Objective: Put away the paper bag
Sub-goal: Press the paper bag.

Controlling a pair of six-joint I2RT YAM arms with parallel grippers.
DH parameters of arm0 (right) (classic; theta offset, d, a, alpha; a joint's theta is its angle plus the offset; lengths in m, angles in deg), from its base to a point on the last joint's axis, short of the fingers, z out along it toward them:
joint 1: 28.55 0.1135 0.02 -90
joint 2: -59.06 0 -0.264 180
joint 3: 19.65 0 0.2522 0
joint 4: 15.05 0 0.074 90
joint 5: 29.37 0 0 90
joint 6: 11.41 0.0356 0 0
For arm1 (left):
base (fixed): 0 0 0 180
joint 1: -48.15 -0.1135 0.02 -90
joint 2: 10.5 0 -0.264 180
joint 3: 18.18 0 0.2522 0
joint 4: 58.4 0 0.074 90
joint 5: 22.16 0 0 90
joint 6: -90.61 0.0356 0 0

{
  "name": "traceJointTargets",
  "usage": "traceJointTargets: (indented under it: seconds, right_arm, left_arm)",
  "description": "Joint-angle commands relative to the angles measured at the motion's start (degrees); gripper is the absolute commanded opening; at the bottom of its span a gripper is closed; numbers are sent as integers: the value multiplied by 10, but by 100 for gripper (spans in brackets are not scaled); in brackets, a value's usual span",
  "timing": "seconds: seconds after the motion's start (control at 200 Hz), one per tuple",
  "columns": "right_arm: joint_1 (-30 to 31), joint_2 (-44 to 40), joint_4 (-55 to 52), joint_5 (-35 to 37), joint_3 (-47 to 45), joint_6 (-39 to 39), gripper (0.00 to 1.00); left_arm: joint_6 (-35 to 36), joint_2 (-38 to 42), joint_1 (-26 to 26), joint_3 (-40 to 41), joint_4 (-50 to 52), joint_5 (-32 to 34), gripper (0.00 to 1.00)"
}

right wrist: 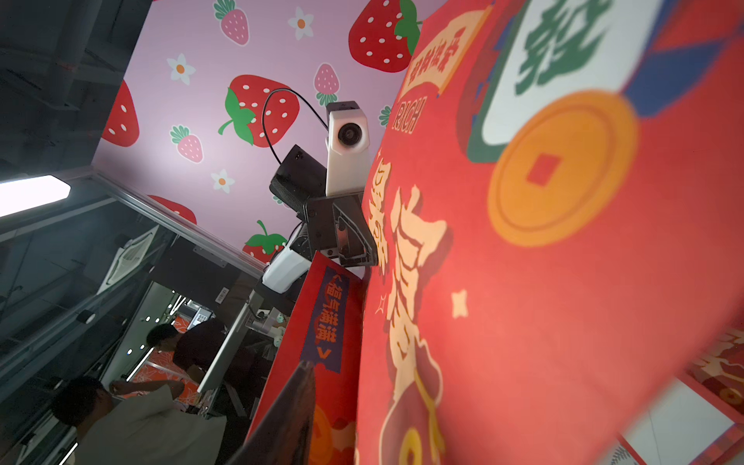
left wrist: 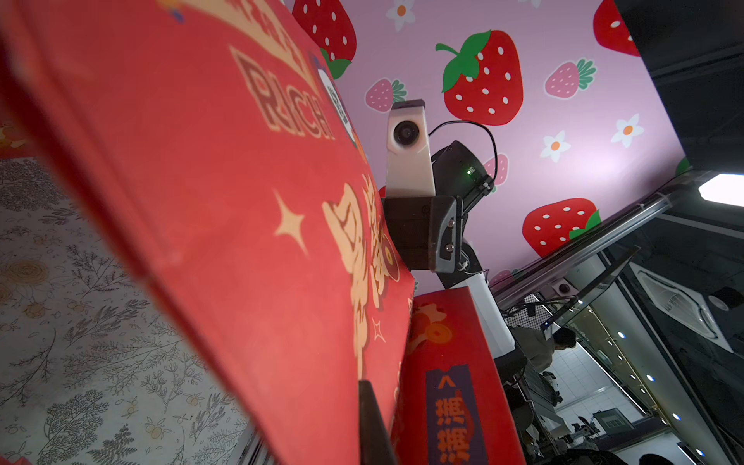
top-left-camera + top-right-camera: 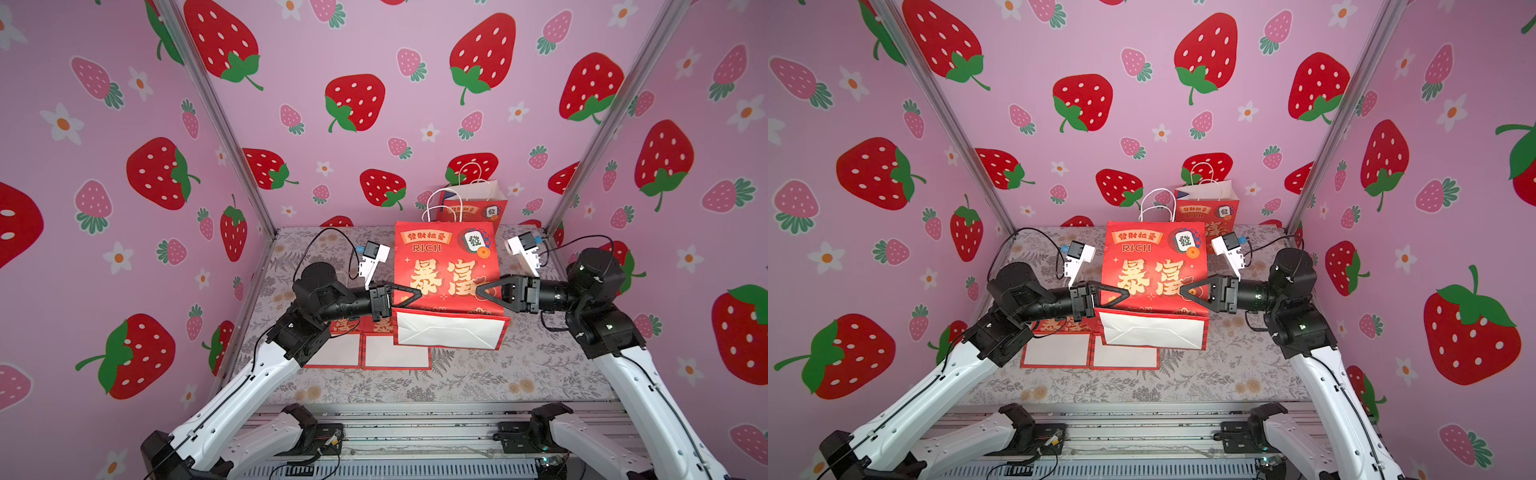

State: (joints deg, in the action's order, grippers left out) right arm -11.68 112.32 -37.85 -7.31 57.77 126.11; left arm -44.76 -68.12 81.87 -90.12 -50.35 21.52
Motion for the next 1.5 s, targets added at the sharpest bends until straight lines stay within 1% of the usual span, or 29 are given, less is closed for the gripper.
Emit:
traceJointTargets:
  seconds: [0.0, 0.07, 0.225, 0.345, 0.39, 0.405, 0.475, 0.515, 0.565, 0.625, 0.715, 0.785, 0.855, 0.991, 1.181, 1.241, 1.311, 1.496]
  right_arm:
    - [16, -6, -6, -21, -1, -14, 37]
    - [24, -6, -13, -21, 0, -20, 33]
    - [27, -6, -23, -18, 1, -23, 13]
    - [27, -6, -46, -4, 8, -33, 0]
    - [27, -6, -52, 2, 11, -35, 0]
    - [26, -6, -53, 3, 11, -35, 0]
    - [23, -6, -53, 8, 13, -35, 0]
    - [21, -6, -53, 10, 15, -34, 0]
    - [16, -7, -54, 13, 17, -34, 0]
    - [7, -6, -55, 14, 20, -33, 0]
    - [-12, -5, -60, 16, 22, -32, 0]
    - [-29, -3, -81, 25, 27, -43, 0]
    - [-41, 3, -126, 44, 42, -70, 0]
    - [-50, 30, -206, 97, 83, -106, 0]
    - [-51, 52, -237, 163, 104, -129, 0]
    - [-51, 56, -239, 180, 103, -132, 0]
    - [-51, 58, -220, 172, 96, -115, 0]
    - [-51, 57, -123, 126, 72, -32, 0]
  left_arm:
    - [-3, 5, -1, -12, -18, 9, 1]
    - [-4, 7, -1, -12, -19, 14, 2]
    - [-9, 6, 0, -12, -25, 19, 1]
    - [-7, 10, -1, -14, -17, 25, 3]
    - [7, 14, -1, -20, 6, 35, 4]
    - [15, 16, -1, -24, 19, 40, 11]
    - [53, 27, -2, -39, 84, 69, 34]
    - [73, 34, -5, -47, 118, 84, 51]
    - [90, 43, -11, -52, 150, 99, 63]
    - [102, 54, -19, -52, 180, 115, 73]
    - [117, 76, -32, -51, 213, 139, 82]
    - [121, 92, -43, -47, 229, 150, 87]
    - [121, 107, -54, -42, 237, 156, 93]
    - [120, 118, -66, -35, 243, 149, 96]
    - [95, 110, -67, -16, 205, 119, 100]
    - [88, 109, -67, -8, 195, 114, 100]
    - [80, 109, -67, 2, 182, 111, 99]
    - [50, 93, -66, 23, 129, 93, 100]
